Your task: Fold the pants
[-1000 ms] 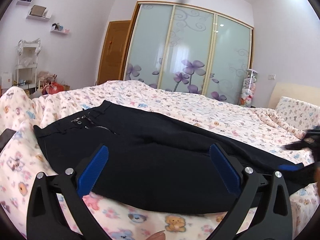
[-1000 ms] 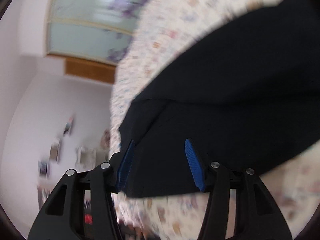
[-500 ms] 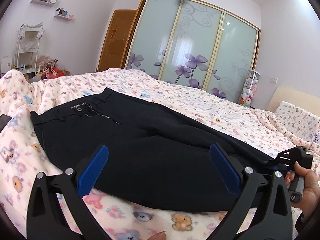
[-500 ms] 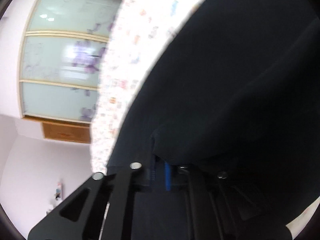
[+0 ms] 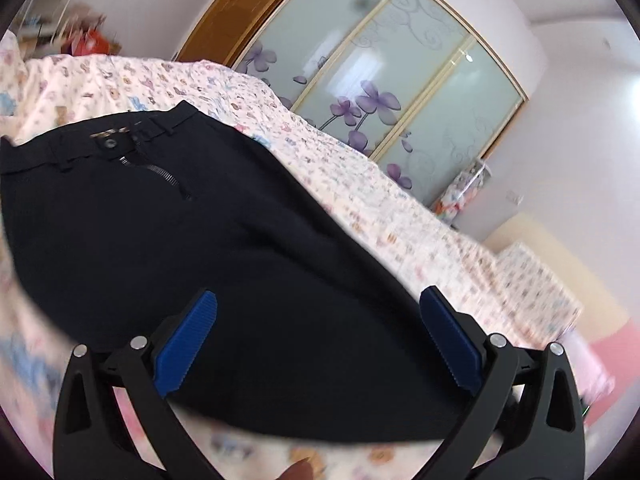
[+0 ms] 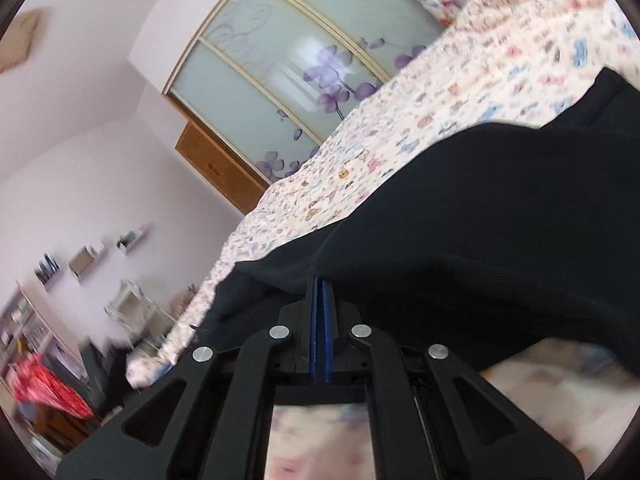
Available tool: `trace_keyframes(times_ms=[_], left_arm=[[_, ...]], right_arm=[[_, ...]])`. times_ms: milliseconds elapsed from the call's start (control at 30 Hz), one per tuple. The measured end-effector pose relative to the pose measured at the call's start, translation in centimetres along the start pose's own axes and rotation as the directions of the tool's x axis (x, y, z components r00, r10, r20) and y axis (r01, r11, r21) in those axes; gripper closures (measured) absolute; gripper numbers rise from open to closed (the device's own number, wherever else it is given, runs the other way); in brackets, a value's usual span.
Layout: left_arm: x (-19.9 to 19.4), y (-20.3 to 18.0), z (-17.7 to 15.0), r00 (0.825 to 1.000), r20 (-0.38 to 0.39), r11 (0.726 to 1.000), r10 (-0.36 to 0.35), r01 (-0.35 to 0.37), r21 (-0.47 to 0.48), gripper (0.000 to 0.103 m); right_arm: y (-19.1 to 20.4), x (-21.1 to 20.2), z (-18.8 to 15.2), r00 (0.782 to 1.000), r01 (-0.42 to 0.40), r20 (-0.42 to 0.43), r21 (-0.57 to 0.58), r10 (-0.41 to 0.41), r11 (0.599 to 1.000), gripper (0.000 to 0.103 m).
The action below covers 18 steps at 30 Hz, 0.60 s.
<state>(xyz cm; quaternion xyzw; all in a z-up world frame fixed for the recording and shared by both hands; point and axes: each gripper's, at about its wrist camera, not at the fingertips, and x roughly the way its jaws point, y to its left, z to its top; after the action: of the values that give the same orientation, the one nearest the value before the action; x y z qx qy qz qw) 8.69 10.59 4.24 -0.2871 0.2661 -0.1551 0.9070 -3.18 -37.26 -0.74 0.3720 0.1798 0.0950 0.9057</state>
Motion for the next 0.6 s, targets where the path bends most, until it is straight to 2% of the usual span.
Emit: trace_keyframes(times_ms=[133,233,300,367,400,433,500,600], left_arm=[[5.3,-0.5,5.7,0.993,-0.111,0.998,-0.048,0.042,-0.053,0.002],[10.7,-0.5,9.0,0.98,-0.197,0.992,-0.04,0.016,-0.124,0.002],[14.0,-0.1,10.6,0.974,-0.224,0.982,-0.009,-0.033,-0.186,0.002],[16.6,0.4,11.6,0.971,-0.238,0.972,0.002,-0.058,-0.227,0.002],[17.9,0.7,12.1,0.97,-0.243,0.966,-0.007,-0.057,-0.253,0.002],[19.6,1.1,12.5,0.968,-0.249,0.956,-0.035,-0.04,-0.289,0.002],[22.0,1.2,13.1,0.963,-0.264,0.95,-0.051,-0.035,-0.311,0.002],[25.3,1.5,14.1,0.965,-0.261,0.953,0.035,-0.111,-0.282,0.002]], right_arm=[[-1.6,0.6,-0.1,0.999,-0.051,-0.006,0.073,0.051,0.996,0.102],[-3.1,1.4,-0.5,0.993,-0.091,-0.058,0.15,0.1,0.984,0.1],[-3.5,1.3,-0.4,0.989,-0.129,-0.055,0.168,0.14,0.977,0.099],[-3.4,1.2,-0.4,0.986,-0.152,-0.047,0.149,0.16,0.977,0.087],[-3.1,1.2,-0.4,0.984,-0.165,-0.04,0.131,0.171,0.978,0.058],[-3.1,1.1,-0.6,0.982,-0.179,-0.035,0.122,0.185,0.976,0.042],[-2.6,0.8,-0.7,0.979,-0.198,-0.028,0.091,0.201,0.976,0.041],[-2.2,0.9,-0.7,0.979,-0.198,-0.039,0.076,0.202,0.977,0.041]])
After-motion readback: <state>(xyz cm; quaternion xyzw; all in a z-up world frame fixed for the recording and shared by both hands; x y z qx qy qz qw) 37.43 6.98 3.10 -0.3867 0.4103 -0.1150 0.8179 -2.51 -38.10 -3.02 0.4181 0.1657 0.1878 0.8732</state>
